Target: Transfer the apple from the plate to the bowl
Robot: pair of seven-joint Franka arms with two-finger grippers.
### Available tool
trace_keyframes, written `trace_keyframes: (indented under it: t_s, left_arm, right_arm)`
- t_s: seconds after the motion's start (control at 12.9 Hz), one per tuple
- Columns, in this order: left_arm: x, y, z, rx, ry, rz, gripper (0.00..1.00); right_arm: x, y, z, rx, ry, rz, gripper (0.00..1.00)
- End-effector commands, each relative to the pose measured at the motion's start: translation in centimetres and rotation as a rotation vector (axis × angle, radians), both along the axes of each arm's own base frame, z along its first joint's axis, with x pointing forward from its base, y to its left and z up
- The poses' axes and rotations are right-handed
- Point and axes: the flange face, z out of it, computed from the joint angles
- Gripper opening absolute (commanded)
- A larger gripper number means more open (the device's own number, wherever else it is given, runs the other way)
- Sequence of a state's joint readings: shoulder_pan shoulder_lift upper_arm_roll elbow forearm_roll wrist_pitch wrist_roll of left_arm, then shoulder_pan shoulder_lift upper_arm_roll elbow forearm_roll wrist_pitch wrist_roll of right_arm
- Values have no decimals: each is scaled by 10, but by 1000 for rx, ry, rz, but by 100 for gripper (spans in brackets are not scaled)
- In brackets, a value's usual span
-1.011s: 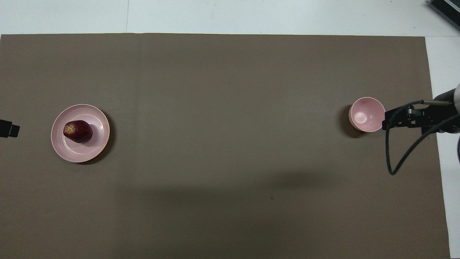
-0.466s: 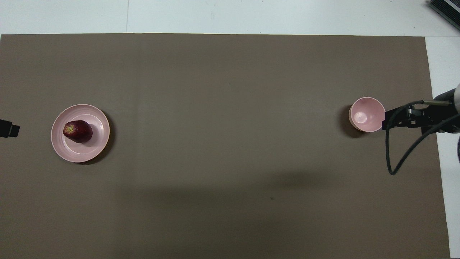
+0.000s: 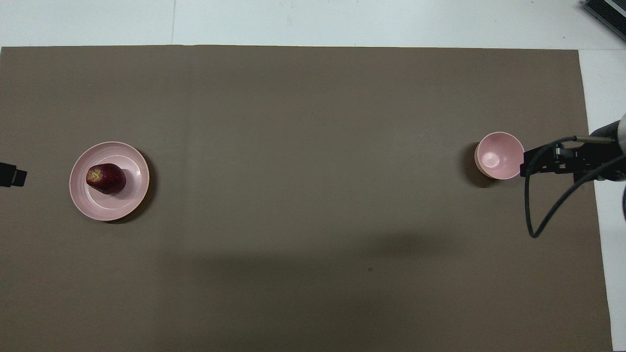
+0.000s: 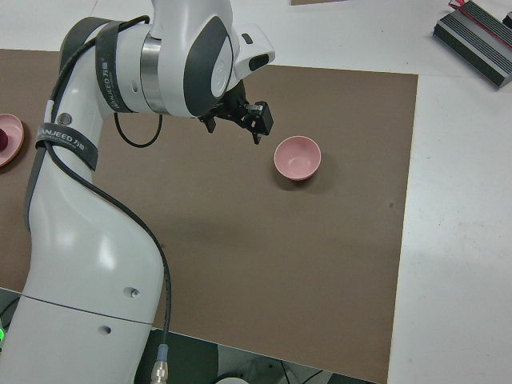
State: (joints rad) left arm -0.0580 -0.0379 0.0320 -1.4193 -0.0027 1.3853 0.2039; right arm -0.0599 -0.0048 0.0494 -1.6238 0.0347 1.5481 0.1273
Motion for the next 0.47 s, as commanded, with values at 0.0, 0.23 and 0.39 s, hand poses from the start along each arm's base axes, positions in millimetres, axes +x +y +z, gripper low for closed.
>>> trace_keyframes:
  t_s: [0.0, 0.23, 0.39]
  left_arm:
    - [-4, -2, 3, 3, -8, 7, 100]
    - [-3, -2, 4, 3, -11, 5, 100]
    - [-3, -1, 4, 3, -13, 7, 100]
  right_arm:
    - [0, -2, 2, 7, 1, 4, 100]
    - [0, -2, 2, 7, 1, 4, 100]
    - [0, -2, 2, 7, 1, 4, 100]
